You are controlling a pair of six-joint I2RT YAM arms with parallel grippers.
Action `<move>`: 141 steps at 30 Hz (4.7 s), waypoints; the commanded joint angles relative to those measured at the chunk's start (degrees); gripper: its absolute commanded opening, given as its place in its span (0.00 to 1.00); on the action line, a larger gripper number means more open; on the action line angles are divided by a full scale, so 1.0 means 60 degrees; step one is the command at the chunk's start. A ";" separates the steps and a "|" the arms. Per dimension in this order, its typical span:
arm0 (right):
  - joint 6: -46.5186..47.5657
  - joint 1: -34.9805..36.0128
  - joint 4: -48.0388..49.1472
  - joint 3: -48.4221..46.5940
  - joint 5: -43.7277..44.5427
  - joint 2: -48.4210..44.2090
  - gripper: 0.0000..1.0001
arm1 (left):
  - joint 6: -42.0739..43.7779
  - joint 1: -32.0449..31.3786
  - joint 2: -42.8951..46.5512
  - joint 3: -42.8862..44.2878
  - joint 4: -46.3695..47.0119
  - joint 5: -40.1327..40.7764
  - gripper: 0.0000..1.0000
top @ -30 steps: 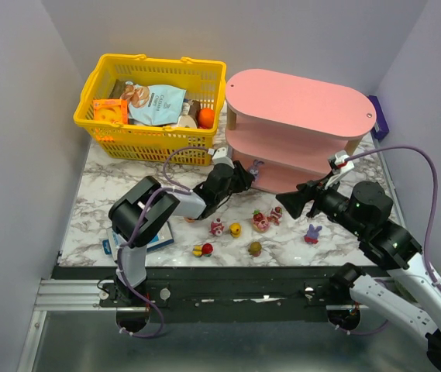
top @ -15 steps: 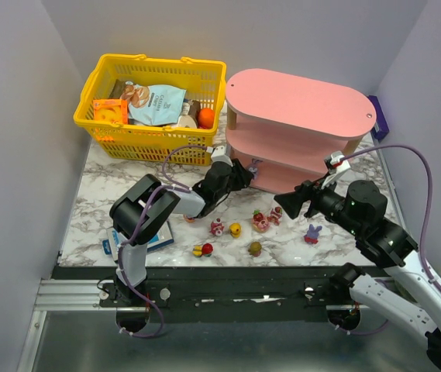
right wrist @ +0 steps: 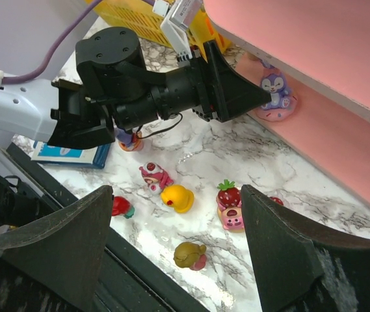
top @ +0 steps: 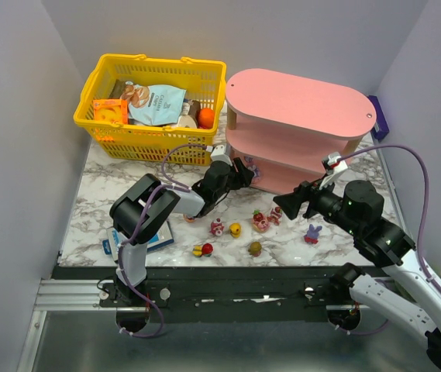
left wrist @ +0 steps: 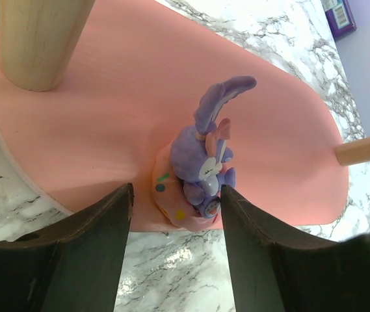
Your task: Place and organize the plastic toys onto the shelf
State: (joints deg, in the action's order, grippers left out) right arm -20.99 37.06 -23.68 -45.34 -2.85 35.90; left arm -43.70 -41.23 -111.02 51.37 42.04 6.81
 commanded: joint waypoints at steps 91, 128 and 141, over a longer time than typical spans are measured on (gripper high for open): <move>-0.0178 0.0020 -0.0052 0.0526 0.0329 -0.0197 0.86 | 0.0619 -0.0379 0.1159 -0.0607 -0.1206 0.2117 0.50; 0.2854 0.4282 0.5690 -0.1626 0.0417 0.8077 0.65 | 0.1512 -0.0511 1.4678 -0.1721 -1.1825 0.4754 0.99; 0.2972 0.4546 0.5017 -0.3268 0.1691 1.0349 0.52 | 0.1630 -0.0511 1.5208 -0.1898 -1.2441 0.4476 0.99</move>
State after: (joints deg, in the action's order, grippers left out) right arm -4.01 63.55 7.33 -62.52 3.68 96.20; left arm -34.87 -44.34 -19.03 39.83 -30.85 33.80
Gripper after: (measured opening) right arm 0.527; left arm 0.988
